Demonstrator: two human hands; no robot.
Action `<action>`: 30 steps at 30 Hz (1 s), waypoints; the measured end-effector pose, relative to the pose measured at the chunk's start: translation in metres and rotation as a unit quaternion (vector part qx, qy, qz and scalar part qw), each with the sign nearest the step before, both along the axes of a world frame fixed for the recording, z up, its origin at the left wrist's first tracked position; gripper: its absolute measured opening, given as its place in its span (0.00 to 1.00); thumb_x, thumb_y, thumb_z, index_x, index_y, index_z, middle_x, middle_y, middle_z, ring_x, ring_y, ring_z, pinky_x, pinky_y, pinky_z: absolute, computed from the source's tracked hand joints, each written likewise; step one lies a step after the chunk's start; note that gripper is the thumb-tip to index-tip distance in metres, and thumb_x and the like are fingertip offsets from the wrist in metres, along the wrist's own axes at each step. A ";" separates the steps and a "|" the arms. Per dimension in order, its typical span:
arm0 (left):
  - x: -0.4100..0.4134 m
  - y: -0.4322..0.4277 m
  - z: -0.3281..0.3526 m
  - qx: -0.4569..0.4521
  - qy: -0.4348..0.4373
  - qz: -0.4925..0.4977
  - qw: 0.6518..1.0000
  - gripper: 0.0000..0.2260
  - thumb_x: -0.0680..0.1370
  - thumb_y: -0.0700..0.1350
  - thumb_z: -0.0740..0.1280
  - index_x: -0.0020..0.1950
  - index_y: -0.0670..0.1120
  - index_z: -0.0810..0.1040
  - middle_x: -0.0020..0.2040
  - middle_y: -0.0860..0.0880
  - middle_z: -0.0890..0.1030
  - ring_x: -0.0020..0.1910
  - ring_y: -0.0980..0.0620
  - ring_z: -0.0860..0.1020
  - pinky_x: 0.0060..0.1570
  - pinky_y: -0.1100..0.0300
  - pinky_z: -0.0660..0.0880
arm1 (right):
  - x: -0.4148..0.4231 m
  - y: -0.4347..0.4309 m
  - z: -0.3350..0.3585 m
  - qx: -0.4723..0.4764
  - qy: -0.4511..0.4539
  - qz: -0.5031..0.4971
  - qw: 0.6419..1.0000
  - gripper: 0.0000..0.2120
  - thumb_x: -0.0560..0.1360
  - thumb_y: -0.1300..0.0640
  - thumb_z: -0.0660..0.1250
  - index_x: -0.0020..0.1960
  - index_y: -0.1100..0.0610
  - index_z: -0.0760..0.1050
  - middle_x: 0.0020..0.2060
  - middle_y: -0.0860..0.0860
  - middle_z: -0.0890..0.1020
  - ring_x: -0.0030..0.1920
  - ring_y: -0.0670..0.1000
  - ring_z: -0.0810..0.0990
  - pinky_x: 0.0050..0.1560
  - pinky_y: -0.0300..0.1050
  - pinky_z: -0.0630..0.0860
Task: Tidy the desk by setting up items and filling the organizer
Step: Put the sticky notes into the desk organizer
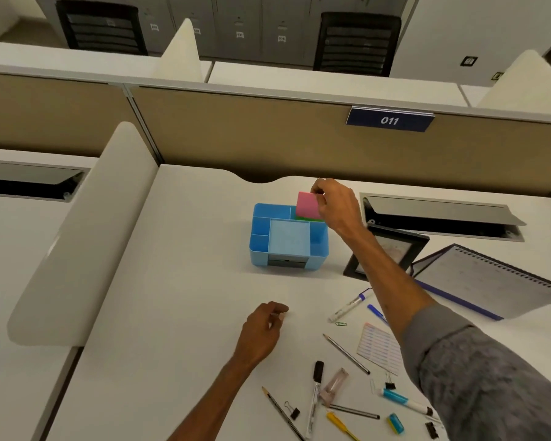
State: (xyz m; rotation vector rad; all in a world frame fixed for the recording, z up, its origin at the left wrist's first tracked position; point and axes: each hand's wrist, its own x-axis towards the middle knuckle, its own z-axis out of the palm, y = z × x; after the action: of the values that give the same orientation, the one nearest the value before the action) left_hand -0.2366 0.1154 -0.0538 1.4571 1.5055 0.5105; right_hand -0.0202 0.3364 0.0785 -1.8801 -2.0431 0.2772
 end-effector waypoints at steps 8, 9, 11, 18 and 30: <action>0.006 -0.002 -0.007 -0.004 -0.020 0.011 1.000 0.09 0.85 0.44 0.66 0.62 0.53 0.82 0.60 0.60 0.83 0.56 0.64 0.79 0.52 0.78 0.70 | -0.006 0.008 -0.028 -0.061 -0.033 -0.003 0.998 0.09 0.80 0.56 0.70 0.60 0.57 0.79 0.60 0.55 0.79 0.56 0.54 0.79 0.58 0.47 0.81; 0.008 -0.005 -0.006 -0.004 -0.020 0.012 1.000 0.09 0.85 0.44 0.66 0.62 0.53 0.82 0.60 0.60 0.82 0.55 0.63 0.79 0.52 0.79 0.70 | -0.006 0.009 -0.028 -0.058 -0.033 -0.003 0.998 0.09 0.80 0.56 0.70 0.59 0.57 0.79 0.60 0.55 0.78 0.55 0.54 0.79 0.57 0.45 0.80; 0.013 -0.007 -0.004 -0.003 -0.022 0.013 1.000 0.09 0.85 0.43 0.65 0.62 0.52 0.82 0.60 0.59 0.82 0.55 0.63 0.79 0.52 0.79 0.69 | -0.005 0.013 -0.027 -0.053 -0.040 -0.004 0.998 0.09 0.80 0.56 0.71 0.59 0.57 0.80 0.59 0.54 0.77 0.54 0.54 0.79 0.53 0.43 0.78; 0.016 -0.025 0.003 0.014 -0.006 0.003 1.000 0.12 0.85 0.40 0.63 0.64 0.51 0.82 0.62 0.57 0.81 0.57 0.62 0.78 0.53 0.80 0.68 | 0.001 -0.002 -0.022 -0.026 -0.032 -0.016 0.999 0.09 0.80 0.60 0.71 0.60 0.56 0.79 0.63 0.53 0.75 0.59 0.53 0.77 0.55 0.44 0.78; 0.044 -0.068 0.013 0.032 0.017 0.011 0.999 0.15 0.83 0.37 0.64 0.64 0.52 0.80 0.62 0.59 0.82 0.58 0.62 0.79 0.59 0.72 0.74 | 0.074 -0.190 -0.040 0.030 0.189 -0.078 0.978 0.08 0.79 0.62 0.70 0.56 0.54 0.82 0.55 0.48 0.81 0.49 0.45 0.80 0.50 0.36 0.79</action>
State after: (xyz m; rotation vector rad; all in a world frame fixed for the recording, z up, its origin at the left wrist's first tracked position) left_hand -0.1924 0.0473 -0.0407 1.5070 1.5450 0.5532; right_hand 0.0537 0.1465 0.0383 -1.7784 -1.6270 0.4865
